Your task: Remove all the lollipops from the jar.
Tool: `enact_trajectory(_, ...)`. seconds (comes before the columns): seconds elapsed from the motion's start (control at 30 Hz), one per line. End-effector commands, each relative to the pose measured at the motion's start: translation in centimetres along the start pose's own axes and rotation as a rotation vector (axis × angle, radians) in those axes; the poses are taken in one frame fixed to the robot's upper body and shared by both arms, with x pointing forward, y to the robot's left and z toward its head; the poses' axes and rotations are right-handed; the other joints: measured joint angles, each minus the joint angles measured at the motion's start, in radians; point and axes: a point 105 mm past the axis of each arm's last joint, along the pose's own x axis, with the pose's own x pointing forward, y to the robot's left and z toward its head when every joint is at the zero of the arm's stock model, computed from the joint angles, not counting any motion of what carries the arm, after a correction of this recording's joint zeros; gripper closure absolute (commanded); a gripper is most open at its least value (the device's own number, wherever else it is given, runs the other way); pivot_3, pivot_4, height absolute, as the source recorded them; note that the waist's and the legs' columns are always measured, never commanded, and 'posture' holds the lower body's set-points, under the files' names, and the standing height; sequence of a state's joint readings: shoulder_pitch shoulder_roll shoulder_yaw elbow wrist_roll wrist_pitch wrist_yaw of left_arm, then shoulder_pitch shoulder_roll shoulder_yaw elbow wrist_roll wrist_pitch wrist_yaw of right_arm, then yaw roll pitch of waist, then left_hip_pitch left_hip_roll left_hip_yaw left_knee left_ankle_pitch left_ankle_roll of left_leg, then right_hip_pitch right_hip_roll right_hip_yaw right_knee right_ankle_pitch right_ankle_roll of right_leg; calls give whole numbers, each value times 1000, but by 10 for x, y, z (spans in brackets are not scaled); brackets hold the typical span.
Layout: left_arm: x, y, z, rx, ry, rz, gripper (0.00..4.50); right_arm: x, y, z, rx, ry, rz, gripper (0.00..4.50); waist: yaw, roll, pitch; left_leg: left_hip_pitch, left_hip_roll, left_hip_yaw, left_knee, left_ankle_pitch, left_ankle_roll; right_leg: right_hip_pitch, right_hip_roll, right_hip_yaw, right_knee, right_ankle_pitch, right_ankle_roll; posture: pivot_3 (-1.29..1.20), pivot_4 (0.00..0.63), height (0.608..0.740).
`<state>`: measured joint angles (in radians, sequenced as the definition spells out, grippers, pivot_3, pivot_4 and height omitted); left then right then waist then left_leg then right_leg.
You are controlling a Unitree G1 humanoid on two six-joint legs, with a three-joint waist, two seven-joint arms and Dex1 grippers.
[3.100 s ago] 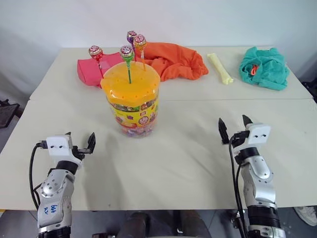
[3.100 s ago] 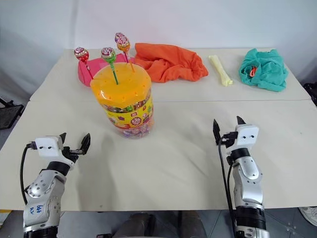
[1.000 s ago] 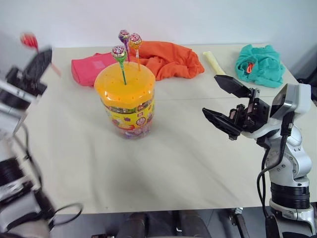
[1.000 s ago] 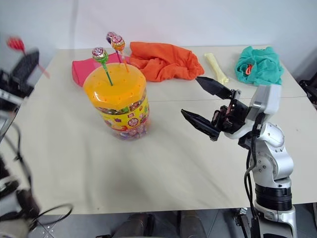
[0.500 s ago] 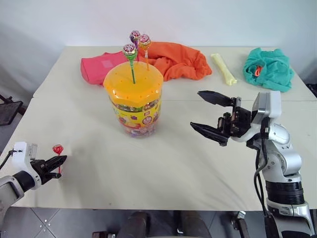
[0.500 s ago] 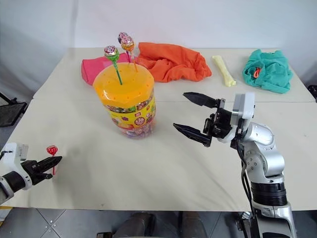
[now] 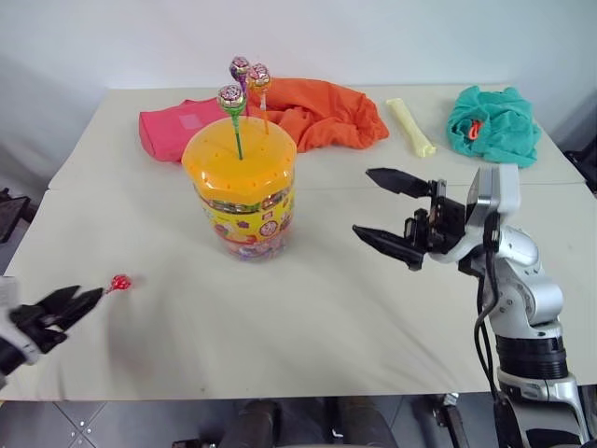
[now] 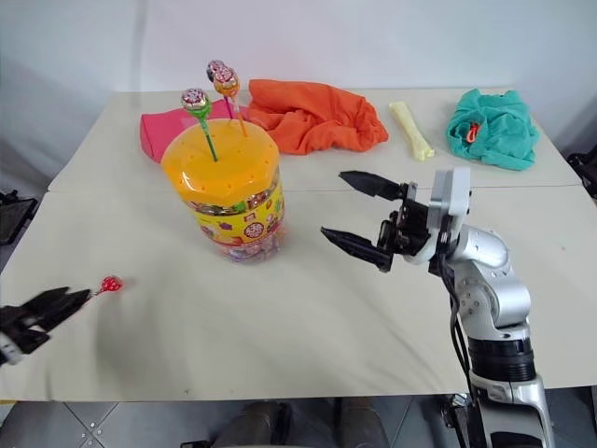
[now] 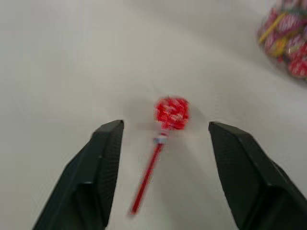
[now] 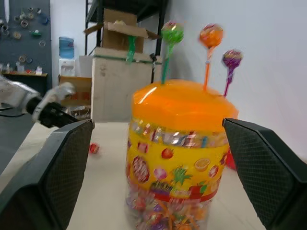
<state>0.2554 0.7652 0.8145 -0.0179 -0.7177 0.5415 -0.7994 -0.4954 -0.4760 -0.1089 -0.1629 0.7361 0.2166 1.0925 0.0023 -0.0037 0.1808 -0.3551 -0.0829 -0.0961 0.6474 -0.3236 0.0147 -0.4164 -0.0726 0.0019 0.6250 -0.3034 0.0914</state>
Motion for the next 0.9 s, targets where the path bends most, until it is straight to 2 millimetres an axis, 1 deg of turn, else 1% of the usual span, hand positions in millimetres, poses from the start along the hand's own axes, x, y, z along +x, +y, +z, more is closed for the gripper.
enact_trajectory(0.03,-12,-18,40,143,-154,-111,1589,15,-11,9,12,-26,-37,0,-2,0,0,0,0,0,0,0,0,0,0,0,0,0,0,0,150,740)
enact_trajectory(0.07,-13,-32,58,225,-236,-172,1589,25,-13,8,8,-10,-35,0,-2,0,0,0,0,0,1,0,0,0,0,0,0,0,0,0,150,740)
enact_trajectory(0.1,-12,-45,76,269,-337,-211,1589,37,-15,10,12,-24,-34,0,-3,0,0,0,0,0,1,0,0,0,0,0,0,0,0,0,150,740)
enact_trajectory(0.13,-12,-59,86,283,-407,-269,1589,47,-17,9,11,-24,-35,0,-2,0,0,-1,0,0,1,0,0,0,0,0,0,0,0,0,150,740)
enact_trajectory(0.17,-12,-68,91,287,-450,-307,1589,53,-18,9,10,-23,-37,0,-2,0,0,-1,0,0,2,0,0,0,0,-1,1,0,0,0,150,740)
enact_trajectory(0.2,-11,-79,96,261,-485,-360,1589,61,-24,3,6,21,-68,0,-3,0,0,-1,0,-1,1,0,0,0,0,-1,1,1,-1,0,150,740)
enact_trajectory(0.27,-8,-97,102,212,-513,-447,1589,74,-32,-5,-4,83,-114,0,-5,0,0,0,0,-1,1,0,-1,0,0,-1,2,1,-1,0,150,740)
enact_trajectory(0.3,-4,-108,103,198,-515,-497,1589,85,-35,-6,-6,89,-119,0,-5,0,0,0,0,-1,1,0,-1,-1,0,-1,1,1,-1,0,150,740)
enact_trajectory(0.37,3,-122,101,198,-491,-556,1589,105,-38,-4,-14,76,-121,0,-9,0,0,-1,0,0,1,0,-1,-2,0,0,2,1,-1,0,150,740)
enact_trajectory(0.4,6,-124,100,200,-488,-561,1589,116,-42,-4,-13,83,-141,0,-11,0,0,-1,0,0,1,0,-1,-2,1,0,2,1,-1,0,150,740)
enact_trajectory(0.47,9,-125,98,194,-486,-561,1589,130,-48,-4,-8,86,-168,0,-22,0,0,-3,0,1,1,1,-1,-6,1,1,4,1,-1,0,150,740)
enact_trajectory(0.53,11,-126,96,191,-482,-559,1589,138,-50,-3,-3,80,-179,0,-30,0,0,-8,0,1,2,2,-3,-11,2,1,6,0,-1,0,150,740)
enact_trajectory(0.6,12,-127,93,188,-480,-557,1589,146,-49,-1,3,64,-175,0,-31,0,0,-10,1,0,2,2,-3,-13,3,0,7,0,-2,0,150,740)
enact_trajectory(0.7,12,-128,92,178,-485,-556,1547,155,-47,3,4,43,-161,624,-34,0,0,-13,1,1,3,2,-3,-14,3,0,9,0,-1,0,150,740)
enact_trajectory(0.87,11,-129,90,162,-487,-559,1547,161,-41,5,13,34,-123,2217,-33,0,0,-14,1,0,4,2,-3,-16,3,0,11,0,-1,0,150,740)
enact_trajectory(0.9,11,-129,89,159,-486,-561,1547,161,-42,6,15,32,-122,2481,-33,0,0,-14,1,0,4,2,-3,-16,3,0,11,0,-1,0,150,740)
